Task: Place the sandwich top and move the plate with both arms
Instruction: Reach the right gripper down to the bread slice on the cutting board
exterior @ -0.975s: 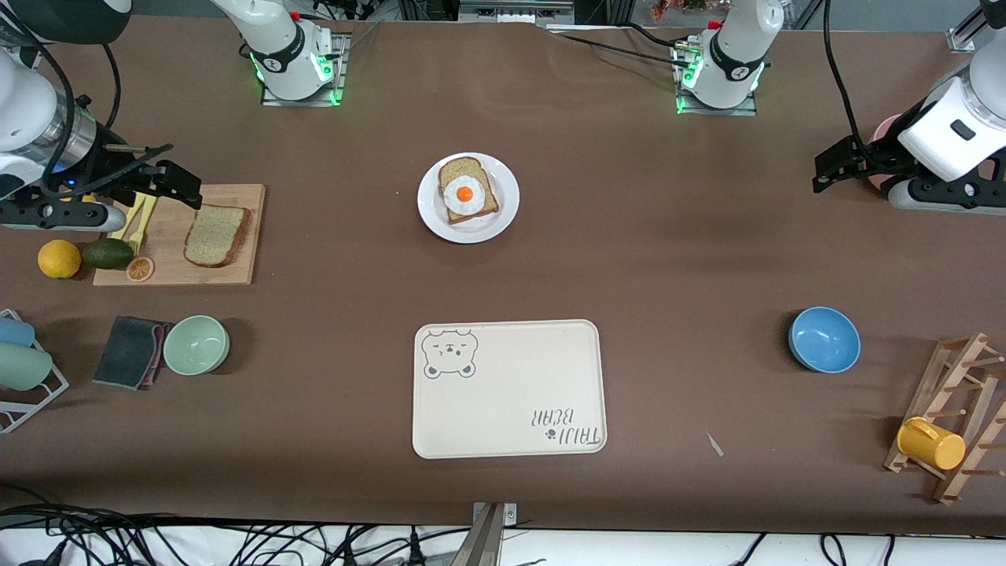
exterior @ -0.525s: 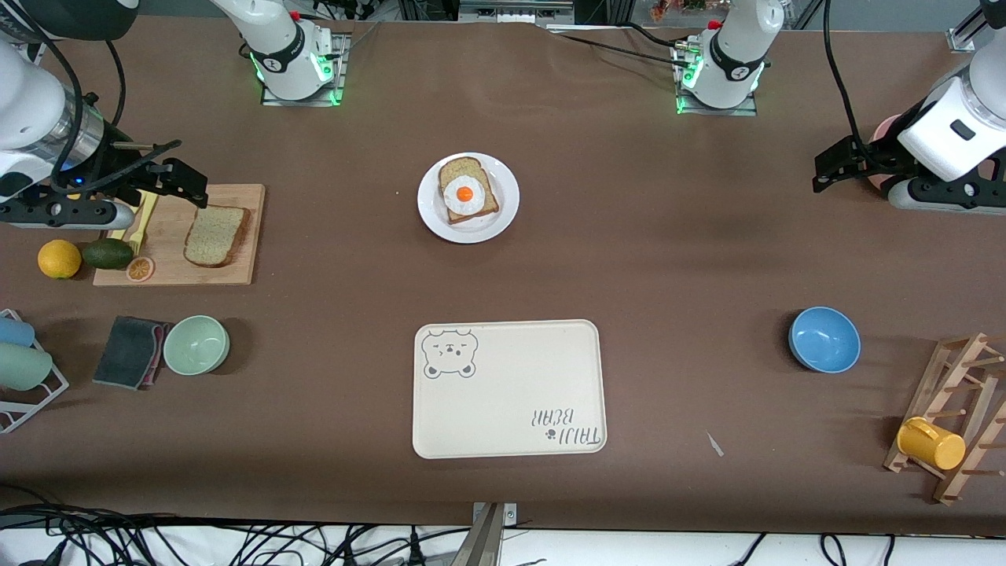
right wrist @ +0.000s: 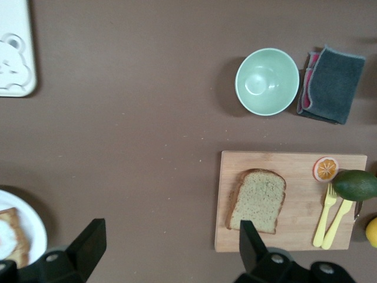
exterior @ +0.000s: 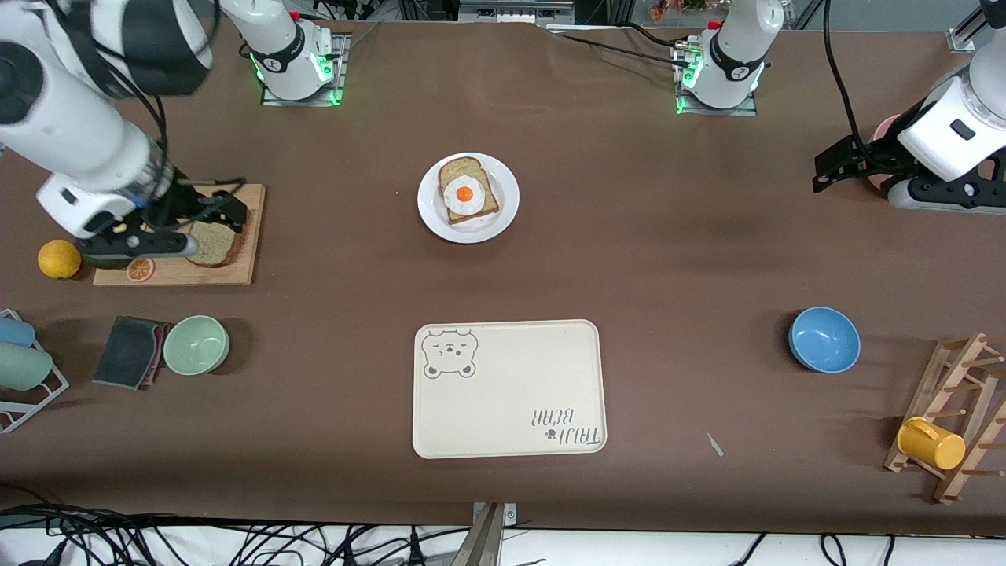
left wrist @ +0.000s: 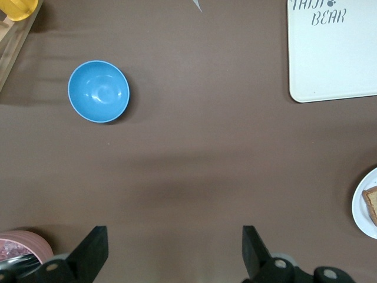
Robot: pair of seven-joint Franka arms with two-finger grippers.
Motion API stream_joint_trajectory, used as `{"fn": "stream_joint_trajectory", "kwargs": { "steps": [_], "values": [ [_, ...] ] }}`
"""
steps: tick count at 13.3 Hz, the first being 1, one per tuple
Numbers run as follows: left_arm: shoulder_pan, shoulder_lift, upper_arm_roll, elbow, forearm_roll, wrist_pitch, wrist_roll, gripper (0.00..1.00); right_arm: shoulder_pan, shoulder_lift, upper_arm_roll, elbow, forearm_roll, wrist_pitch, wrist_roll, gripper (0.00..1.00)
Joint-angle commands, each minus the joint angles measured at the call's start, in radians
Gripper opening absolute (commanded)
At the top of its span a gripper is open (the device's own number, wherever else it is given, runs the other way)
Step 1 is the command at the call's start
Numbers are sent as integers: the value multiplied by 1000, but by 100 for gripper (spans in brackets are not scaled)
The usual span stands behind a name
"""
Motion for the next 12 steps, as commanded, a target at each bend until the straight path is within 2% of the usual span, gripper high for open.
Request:
{"fn": "stream_joint_trajectory", "kwargs": {
  "steps": [1, 3, 4, 5, 7, 8, 10, 11, 12],
  "values": [
    [-2, 1, -5, 22, 28, -20, -2, 100, -8, 9, -14, -136, -25, 103, 11, 100],
    [-1, 1, -5, 22, 26, -20, -2, 100, -7, 3, -36, -286, -60, 231, 69, 100],
    [-1, 1, -5, 22, 28, -20, -2, 100, -7, 2, -38, -349, -154, 302, 159, 100],
    [-1, 1, -5, 22, 28, -20, -2, 100, -7, 11, -39, -374, -207, 319, 227, 100],
    [-1, 1, -5, 22, 28, -20, -2, 100, -10, 35, -63, -429, -209, 347, 272, 99],
    [-1, 1, -5, 22, 28, -20, -2, 100, -10, 40, -105, -460, -210, 384, 263, 96],
    [-2, 1, -5, 22, 26, -20, -2, 100, -10, 60, -137, -477, -209, 393, 261, 89],
    [-2, 1, -5, 22, 28, -20, -2, 100, -11, 86, -152, -480, -209, 393, 263, 88],
    [-1, 1, -5, 22, 26, -20, -2, 100, -11, 130, -194, -479, -210, 416, 260, 86]
  ]
}}
